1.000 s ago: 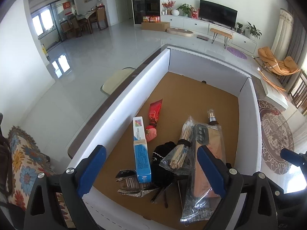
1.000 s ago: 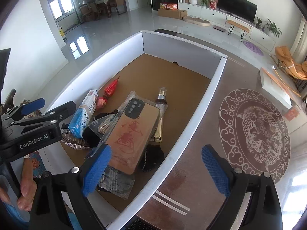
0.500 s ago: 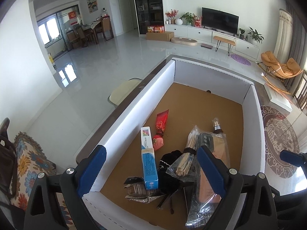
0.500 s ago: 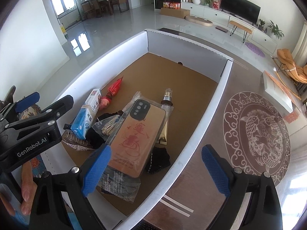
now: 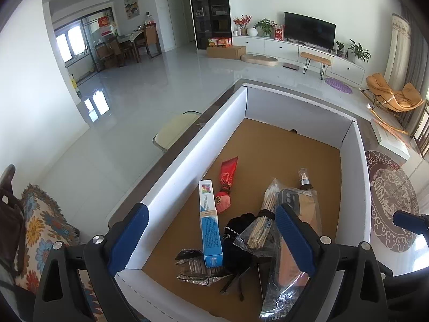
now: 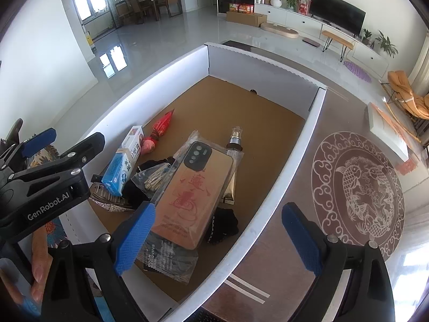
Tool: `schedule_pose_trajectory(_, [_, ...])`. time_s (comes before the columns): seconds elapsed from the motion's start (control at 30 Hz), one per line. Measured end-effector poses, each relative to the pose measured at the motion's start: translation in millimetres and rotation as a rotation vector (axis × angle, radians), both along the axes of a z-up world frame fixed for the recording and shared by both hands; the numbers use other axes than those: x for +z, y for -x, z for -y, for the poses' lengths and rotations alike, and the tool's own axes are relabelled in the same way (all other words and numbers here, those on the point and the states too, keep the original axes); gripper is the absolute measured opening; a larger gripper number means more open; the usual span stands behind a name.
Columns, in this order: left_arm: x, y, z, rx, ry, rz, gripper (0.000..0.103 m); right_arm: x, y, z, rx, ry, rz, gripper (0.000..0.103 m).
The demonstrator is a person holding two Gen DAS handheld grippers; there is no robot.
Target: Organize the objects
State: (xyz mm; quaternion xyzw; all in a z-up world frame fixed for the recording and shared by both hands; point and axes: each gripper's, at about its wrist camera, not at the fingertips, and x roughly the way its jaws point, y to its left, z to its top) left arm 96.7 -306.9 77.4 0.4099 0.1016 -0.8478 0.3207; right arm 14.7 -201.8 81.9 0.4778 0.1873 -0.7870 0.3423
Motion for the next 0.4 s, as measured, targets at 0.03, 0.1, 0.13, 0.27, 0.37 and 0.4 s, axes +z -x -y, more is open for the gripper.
schedule_pose_trajectory(0.03, [-0.5,0.6,1.1,0.002,-0.002,0.003,0.096,0.2,-0.2,0.3,0.001,0.000,-0.001,0.096])
schedule_pose_trajectory(0.1, [-2.0,0.7,3.1,0.006,-0.008,0.005,0.096,0.1,-0.4,0.4,0.002,-0.001,-0.003,0.096])
schedule_pose_trajectory(0.13, [-2.3,0.7,3.3,0.008,-0.010,0.005,0.096,0.2,-0.5,0.3,0.003,-0.001,-0.003,0.096])
schedule_pose_trajectory(0.27, [-1.4,0.0,1.8,-0.002,-0.011,-0.010,0.096,0.1,-0.5,0.0,0.002,-0.003,-0.004,0.096])
schedule_pose_trajectory(0.37, [3.0,-2.5,-4.0,-0.010,0.015,-0.041,0.096,-0.1,0.5,-1.1,0.000,-0.003,-0.002,0.096])
schedule_pose_trajectory(0.4, [4.8,-2.4,-5.9,-0.012,0.025,-0.041,0.096,0.4,0.7,-1.5,-0.001,-0.002,-0.001,0.096])
